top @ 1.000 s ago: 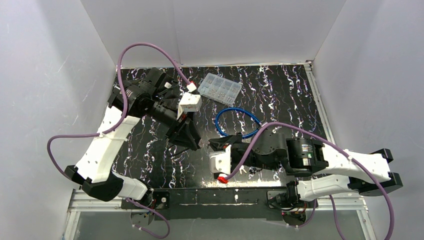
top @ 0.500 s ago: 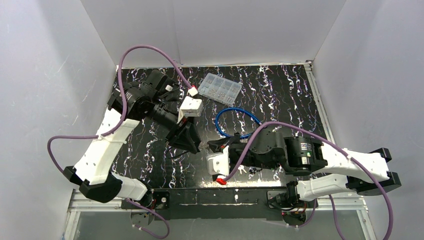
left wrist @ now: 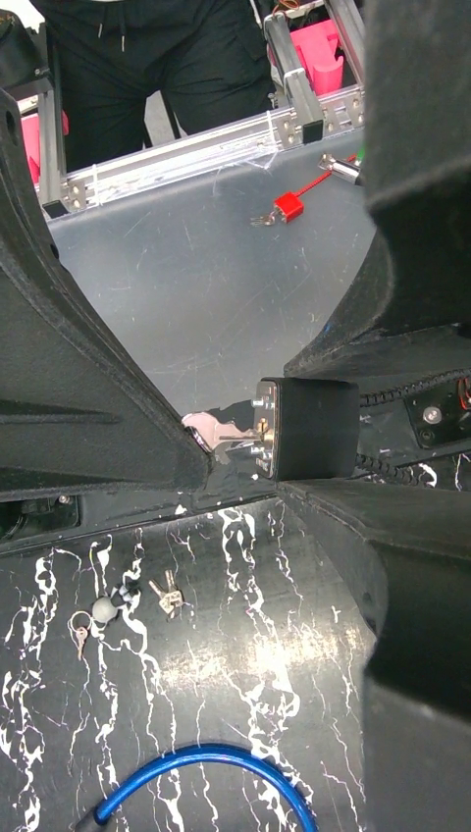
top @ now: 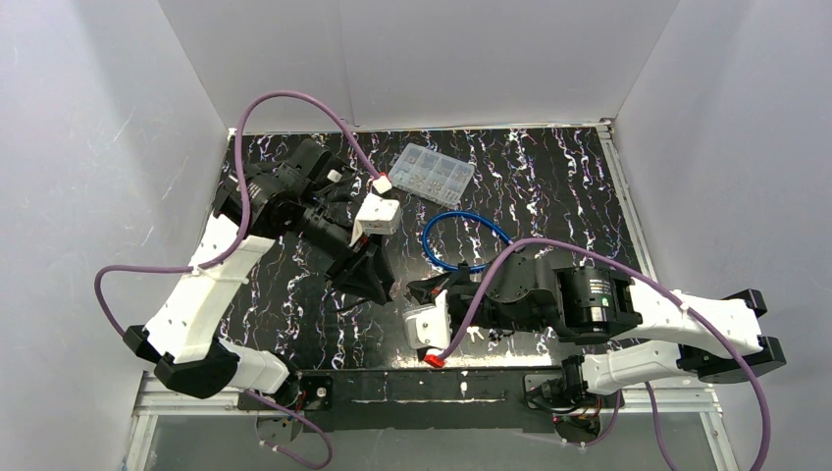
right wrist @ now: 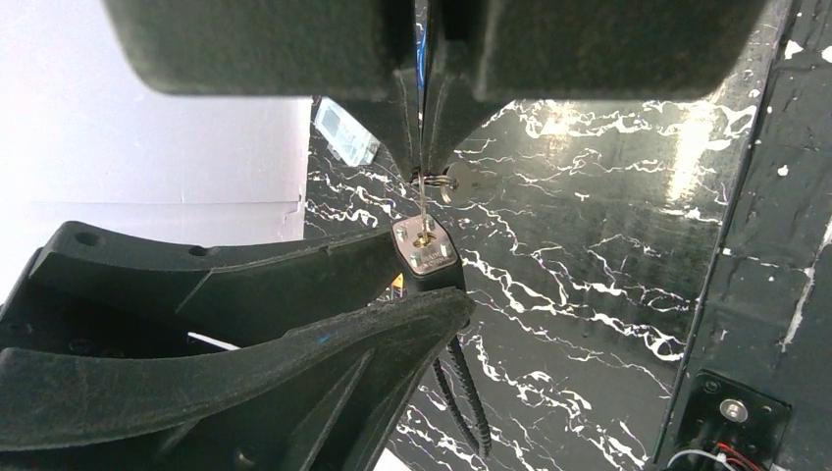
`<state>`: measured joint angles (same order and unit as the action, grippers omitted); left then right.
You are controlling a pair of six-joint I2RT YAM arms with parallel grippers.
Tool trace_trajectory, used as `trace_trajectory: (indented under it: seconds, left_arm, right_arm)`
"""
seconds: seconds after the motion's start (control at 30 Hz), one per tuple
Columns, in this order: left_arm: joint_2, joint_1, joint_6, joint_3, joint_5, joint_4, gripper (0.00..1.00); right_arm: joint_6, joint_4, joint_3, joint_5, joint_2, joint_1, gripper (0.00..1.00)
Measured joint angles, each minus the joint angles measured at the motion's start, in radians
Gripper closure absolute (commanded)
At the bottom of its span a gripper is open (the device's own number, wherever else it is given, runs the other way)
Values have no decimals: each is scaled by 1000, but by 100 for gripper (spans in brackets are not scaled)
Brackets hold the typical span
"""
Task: Unlock with the key
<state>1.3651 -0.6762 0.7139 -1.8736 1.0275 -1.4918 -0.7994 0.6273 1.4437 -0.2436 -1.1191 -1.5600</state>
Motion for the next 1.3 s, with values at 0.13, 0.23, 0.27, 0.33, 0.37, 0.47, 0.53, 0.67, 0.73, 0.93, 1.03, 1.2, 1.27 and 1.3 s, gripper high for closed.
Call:
trace_trajectory:
  seconds: [0.13,0.23,0.27,0.33,0.37,0.47,0.53,0.67,0.73,0.93,1.03,1.2,1.27,1.3]
  left_arm:
    - [0,-16,0,0,-8,0,100]
    - [0,-27,0,2,-7,0,100]
    - [1,-29,0,2,-6,0,100]
    - [2,-32,0,8,-5,0,100]
    - [2,-33,0,11,-7,0,100]
    - [5,-34,0,19,-10,0,100]
    - [6,-34,0,21,-14,0,100]
    - [6,-35,0,22,-19,0,100]
    - [9,-37,0,21,-18,-1,100]
    - [42,-39,-2,1,-52,-2,100]
    - [55,-39,-2,-11,-66,-2,100]
    - [56,-39,-3,-28,-98,-2,100]
    - [56,-39,-5,-31,-97,-2,100]
    - [56,-40,-8,-32,-87,-2,100]
  right_arm:
    - [-20,0,-2,-16,-1,-10,99]
    - [-48,-2,-8,-43,-1,-31,99]
    - [-58,-6,-13,-51,-2,-37,99]
    - [-84,-23,-29,-71,-2,-50,99]
    - [-95,-27,-35,-78,-2,-53,99]
    - [-125,-37,-51,-98,-2,-59,99]
    - [-142,-44,-59,-109,-2,-63,99]
    - [-169,-55,-69,-129,-5,-73,99]
    - [-178,-64,-71,-142,-16,-82,99]
    - [-181,-55,-72,-206,-49,-91,99]
    - [-180,-53,-72,-236,-58,-92,99]
    - [-171,-60,-72,-267,-71,-92,73]
    - [-149,-63,-72,-271,-72,-92,33]
    - [-133,-62,-72,-269,-72,-92,30]
